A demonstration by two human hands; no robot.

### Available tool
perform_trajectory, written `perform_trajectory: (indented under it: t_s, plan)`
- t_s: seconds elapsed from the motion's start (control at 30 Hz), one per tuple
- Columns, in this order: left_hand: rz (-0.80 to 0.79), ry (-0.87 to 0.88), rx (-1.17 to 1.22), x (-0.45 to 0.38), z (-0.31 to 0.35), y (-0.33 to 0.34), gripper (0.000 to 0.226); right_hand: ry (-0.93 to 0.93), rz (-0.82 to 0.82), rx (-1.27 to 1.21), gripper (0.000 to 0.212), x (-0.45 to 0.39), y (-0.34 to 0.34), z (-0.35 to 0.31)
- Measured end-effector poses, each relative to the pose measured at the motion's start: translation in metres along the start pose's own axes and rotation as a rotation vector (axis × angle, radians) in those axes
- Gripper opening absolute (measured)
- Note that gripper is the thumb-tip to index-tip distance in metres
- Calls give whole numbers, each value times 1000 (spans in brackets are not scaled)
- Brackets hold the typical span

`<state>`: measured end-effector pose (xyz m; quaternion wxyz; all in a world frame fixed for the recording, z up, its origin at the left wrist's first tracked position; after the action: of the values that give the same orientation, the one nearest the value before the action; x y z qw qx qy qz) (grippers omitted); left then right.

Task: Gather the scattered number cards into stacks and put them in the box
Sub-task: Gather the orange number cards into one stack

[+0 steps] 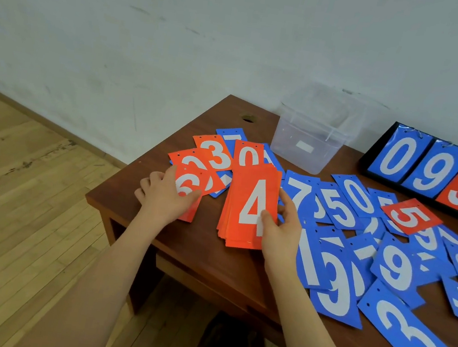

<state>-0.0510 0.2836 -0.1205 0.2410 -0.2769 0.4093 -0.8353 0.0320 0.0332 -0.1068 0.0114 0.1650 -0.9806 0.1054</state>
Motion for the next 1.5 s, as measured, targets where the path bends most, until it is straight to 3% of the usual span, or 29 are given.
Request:
perform_trajectory:
  t_s: [0.27,0.5,0.73,0.97,1.13,1.27,1.37,1.5]
  plan:
    - [-15,-30,-106,-26,15,-2,95,-15,8,21,46,-20,7,-3]
    - [131,222,326,-6,23,-30,58,-6,-18,46,54,-23,14,-2]
    - [167,405,592,29,49,-56,57,-48,-82,-48,49,-14,20,-13]
    - [207,507,367,46,89,-21,64,-28,-140,-301,43,-5,31,-14]
    - [143,411,417,31,85,0,67,-31,-108,-306,41,-10,25,-16]
    - [138,355,499,20,77,2,57,-43,-65,-211,45,-16,22,-15]
    - [222,152,246,1,49,-7,55,-31,-7,-204,44,-25,13,-11]
    - [68,-13,-115,-31,24,8,83,-11,17,-191,44,-36,6,-7]
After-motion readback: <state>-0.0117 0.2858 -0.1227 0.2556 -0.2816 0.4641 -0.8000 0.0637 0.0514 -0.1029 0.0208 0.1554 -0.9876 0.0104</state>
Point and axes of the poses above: each hand's wrist, its own x-axis away from the middle knuckle, its own y-axis out of the palm, z = x × y, the point moved 10 cm from there along -x, towards the middle knuckle, and after that the axes turned 12 degrees about -z, right-handed, at the moved point
